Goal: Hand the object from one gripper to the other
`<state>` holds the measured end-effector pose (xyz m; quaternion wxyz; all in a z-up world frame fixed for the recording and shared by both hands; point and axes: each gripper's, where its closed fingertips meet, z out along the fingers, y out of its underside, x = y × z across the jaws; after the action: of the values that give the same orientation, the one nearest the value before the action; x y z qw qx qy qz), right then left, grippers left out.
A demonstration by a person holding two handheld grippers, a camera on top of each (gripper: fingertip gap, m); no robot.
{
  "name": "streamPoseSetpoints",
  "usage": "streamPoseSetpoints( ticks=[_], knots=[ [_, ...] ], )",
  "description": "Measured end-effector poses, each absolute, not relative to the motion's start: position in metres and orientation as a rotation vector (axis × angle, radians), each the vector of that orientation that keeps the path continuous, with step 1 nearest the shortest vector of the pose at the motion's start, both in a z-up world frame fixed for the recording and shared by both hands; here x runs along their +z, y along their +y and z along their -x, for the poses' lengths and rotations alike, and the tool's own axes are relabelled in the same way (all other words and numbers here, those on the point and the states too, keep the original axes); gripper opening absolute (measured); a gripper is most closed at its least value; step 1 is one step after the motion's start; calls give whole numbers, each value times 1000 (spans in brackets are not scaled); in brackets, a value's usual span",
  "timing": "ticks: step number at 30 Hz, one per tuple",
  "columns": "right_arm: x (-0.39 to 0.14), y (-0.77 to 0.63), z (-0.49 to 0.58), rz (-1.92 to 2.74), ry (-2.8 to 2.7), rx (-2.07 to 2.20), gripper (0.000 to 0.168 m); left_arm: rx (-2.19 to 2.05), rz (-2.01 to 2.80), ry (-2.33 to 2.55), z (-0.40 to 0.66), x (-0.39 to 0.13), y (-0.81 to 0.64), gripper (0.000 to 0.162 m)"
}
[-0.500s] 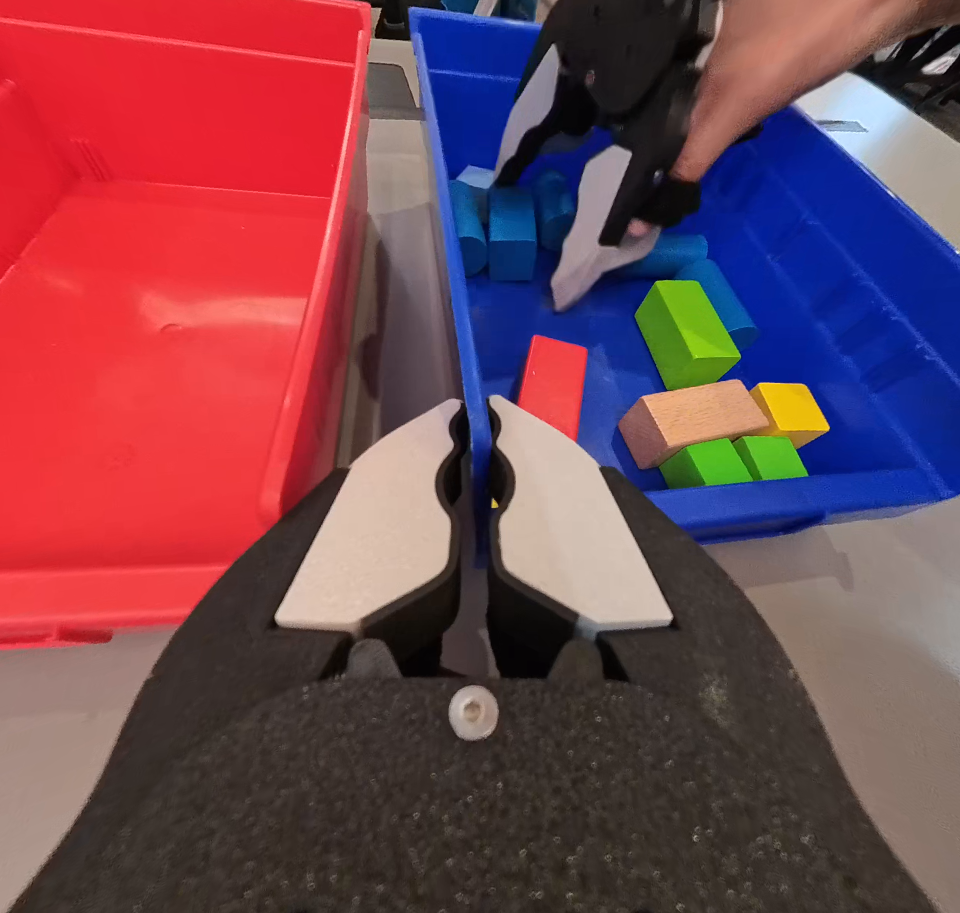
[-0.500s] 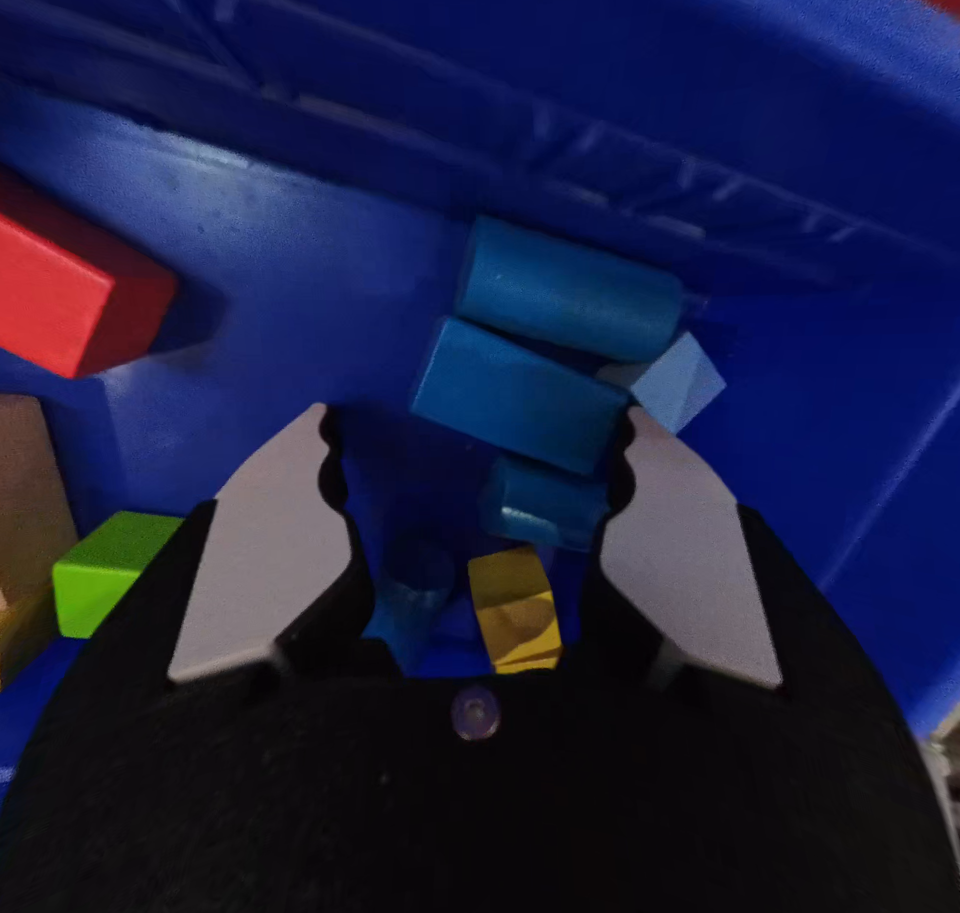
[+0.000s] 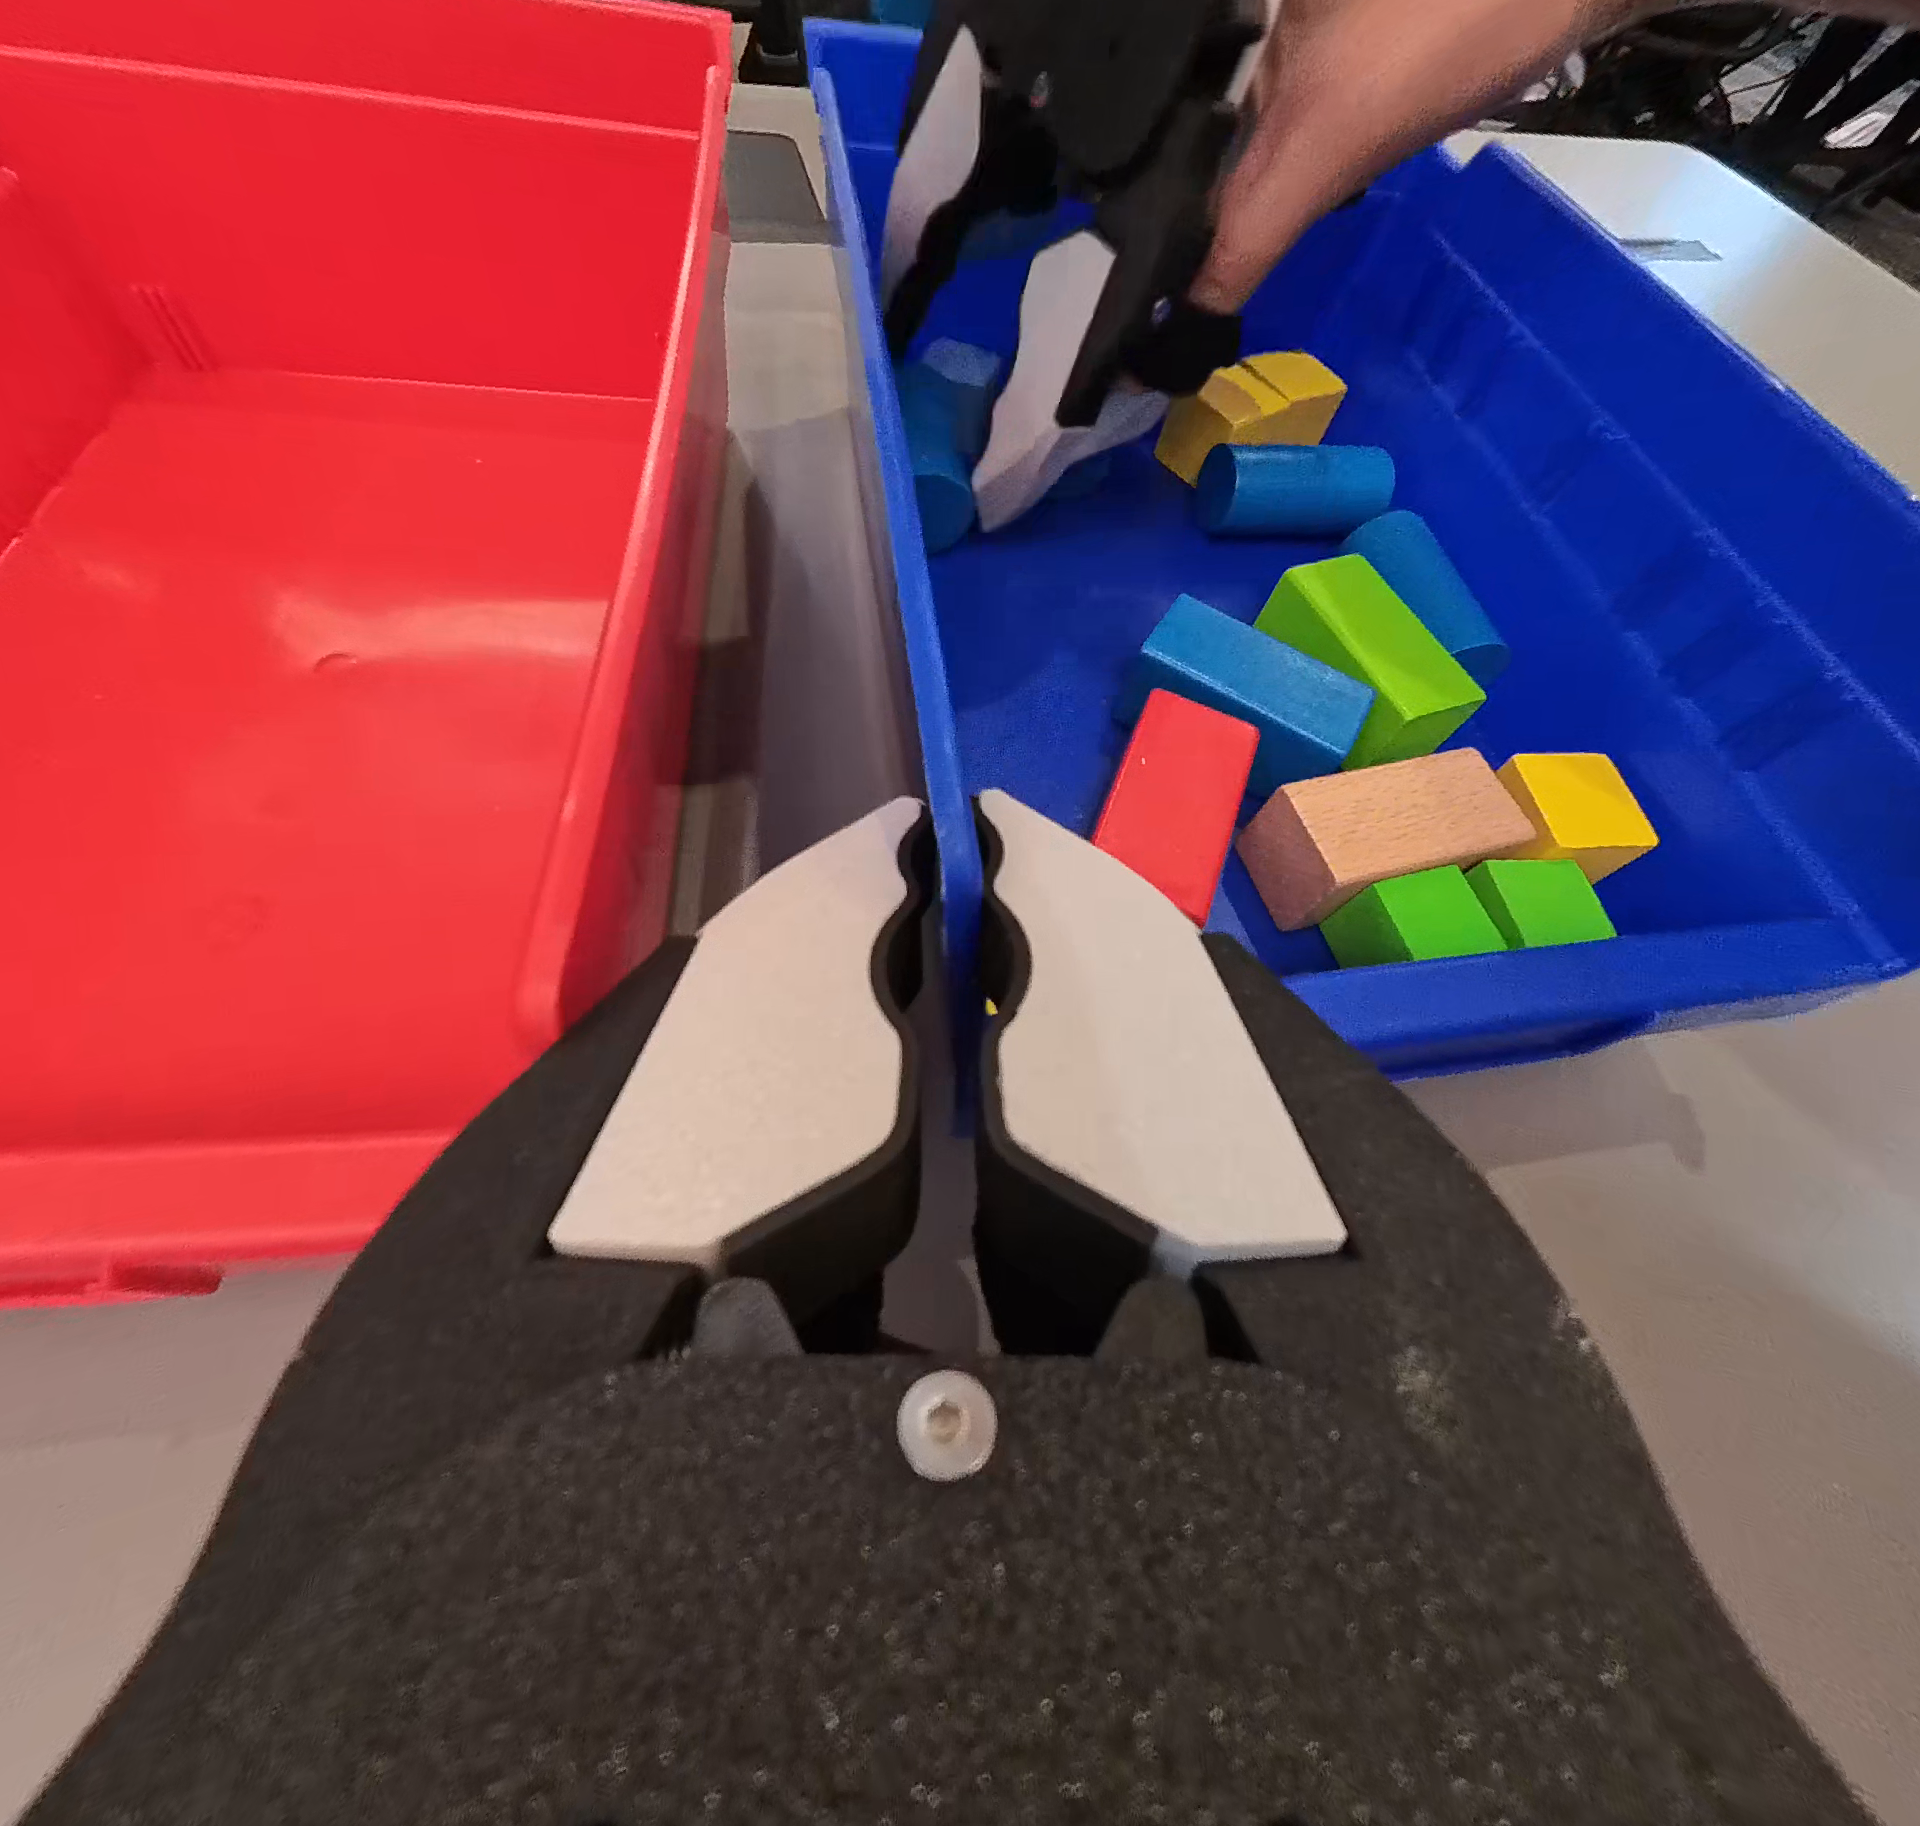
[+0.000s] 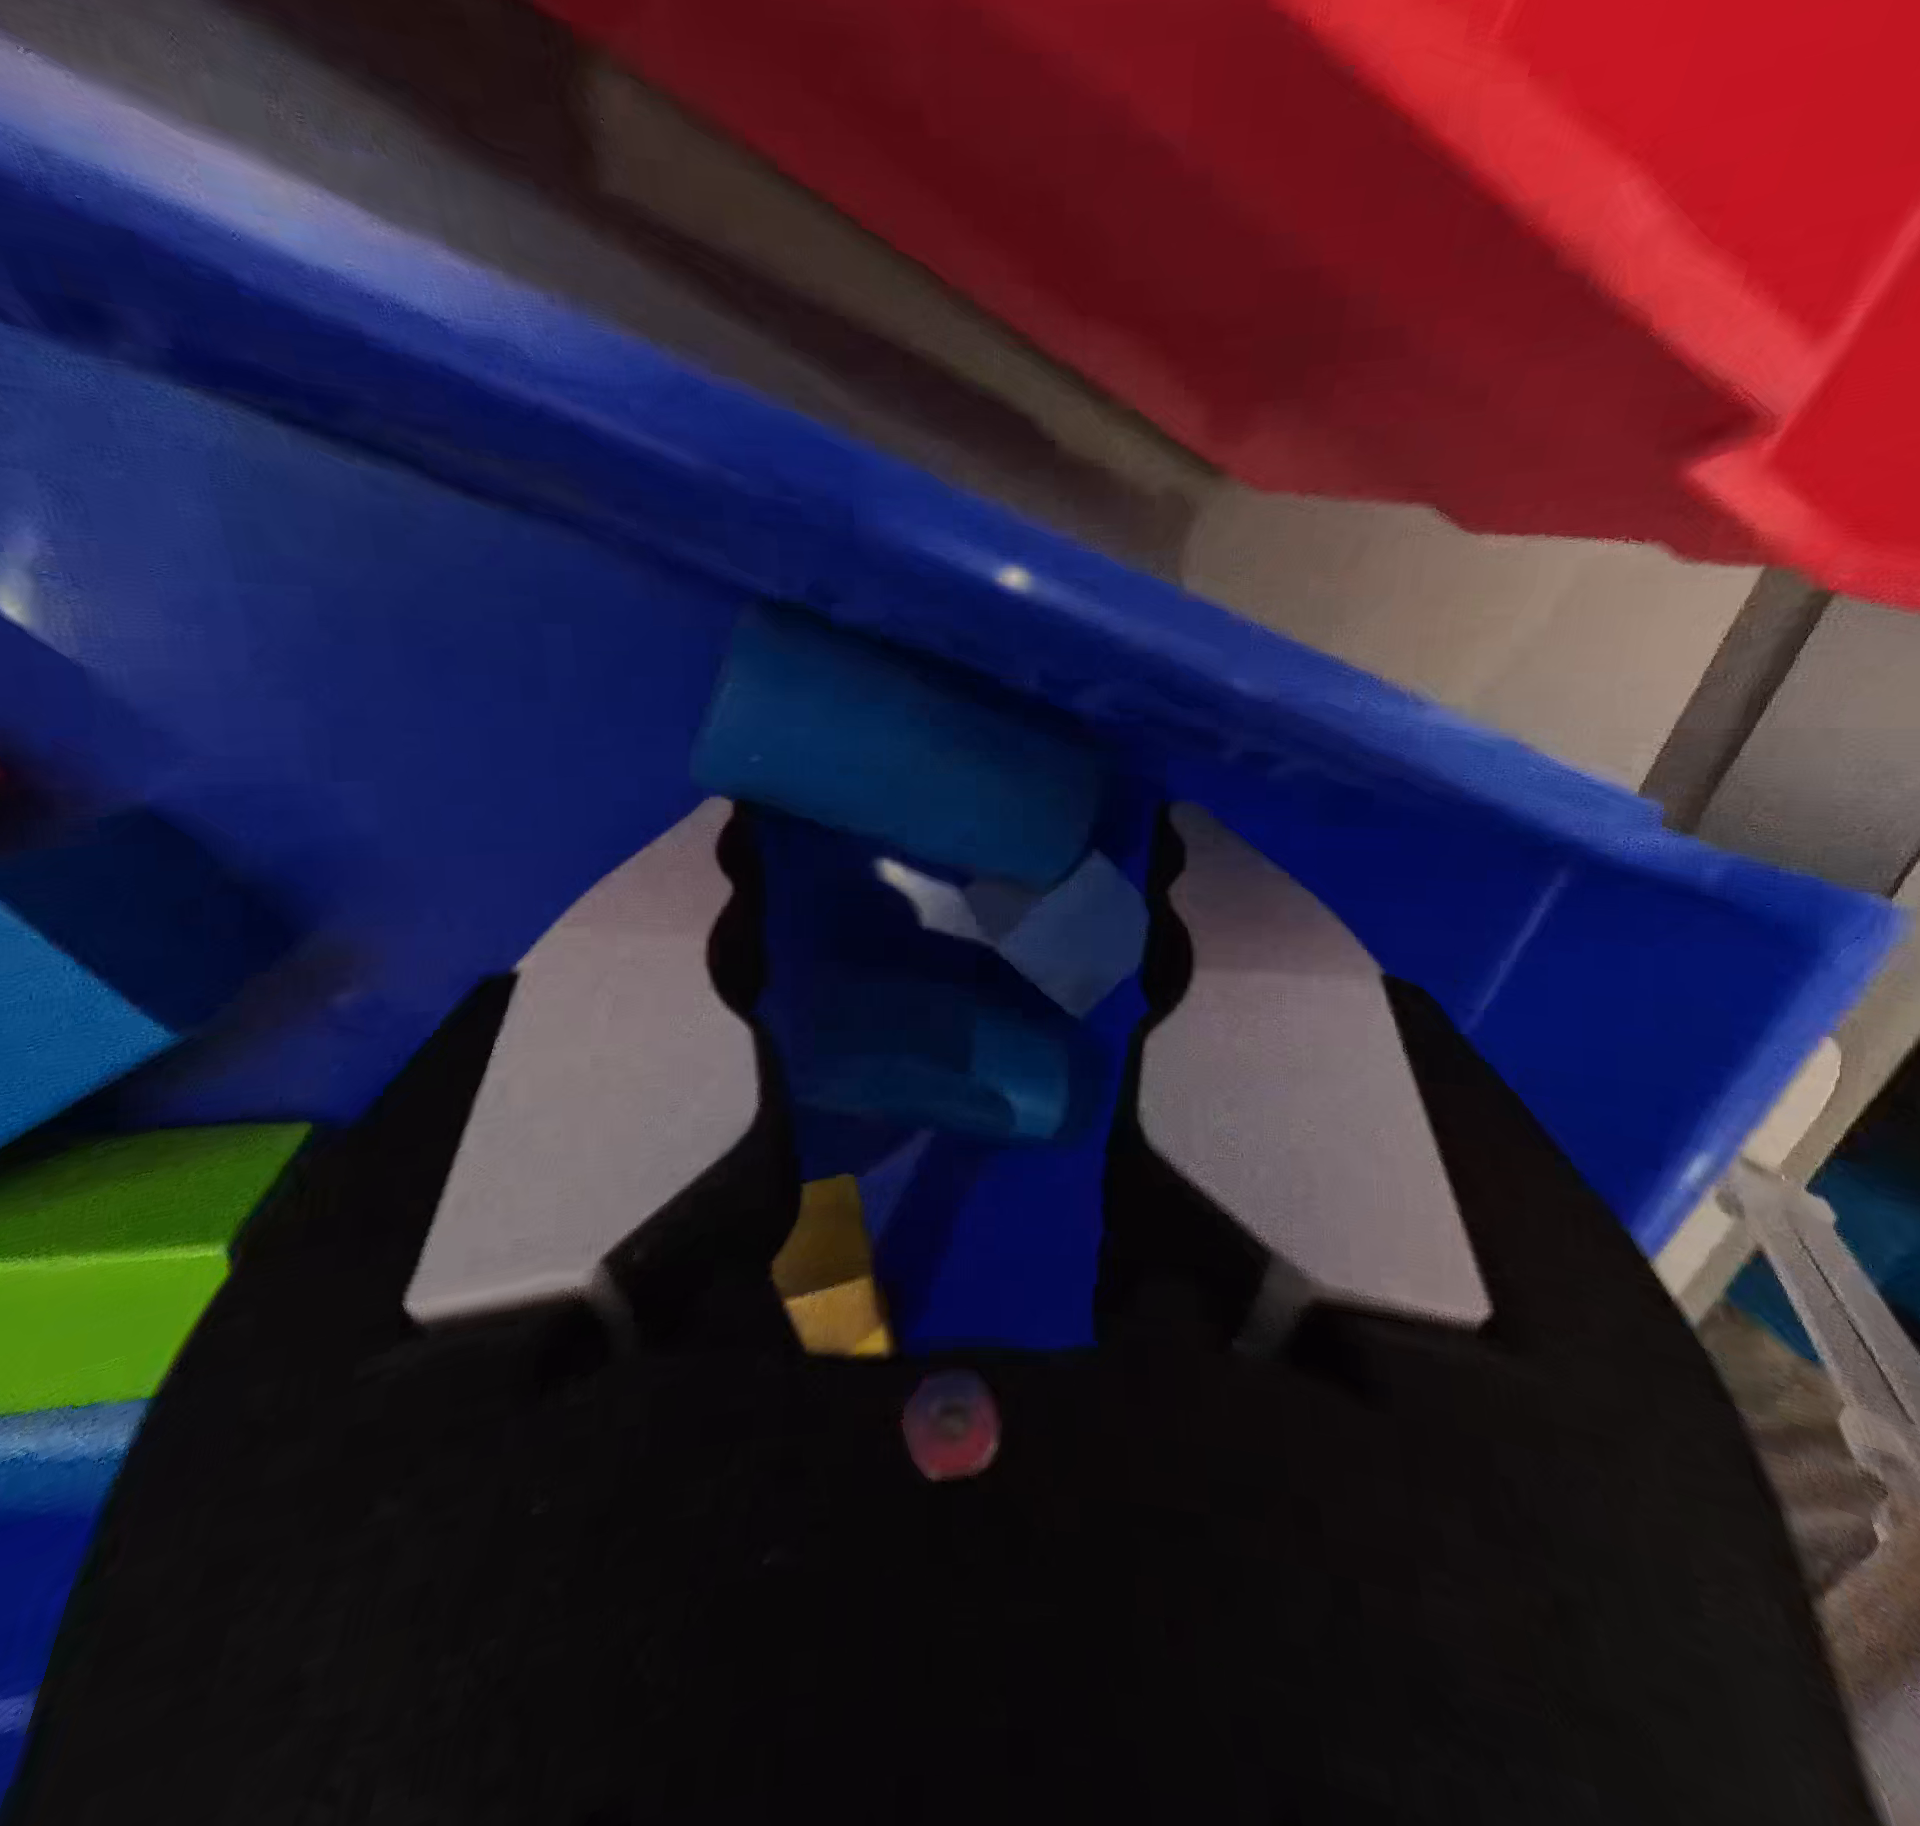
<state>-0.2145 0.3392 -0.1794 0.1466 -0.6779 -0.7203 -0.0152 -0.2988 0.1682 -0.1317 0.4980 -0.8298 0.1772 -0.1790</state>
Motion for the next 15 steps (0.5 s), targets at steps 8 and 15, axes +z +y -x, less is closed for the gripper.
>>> streamPoseSetpoints(
  ticks=[8, 15],
  knots=[
    [-146, 209, 165, 2539, -2383, 539, 58, -511, 2016, 419, 294, -132, 165, 4],
    [-138, 259, 166, 2196, -2259, 82, 67, -526, 2024, 419, 290, -132, 163, 4]
  ],
)
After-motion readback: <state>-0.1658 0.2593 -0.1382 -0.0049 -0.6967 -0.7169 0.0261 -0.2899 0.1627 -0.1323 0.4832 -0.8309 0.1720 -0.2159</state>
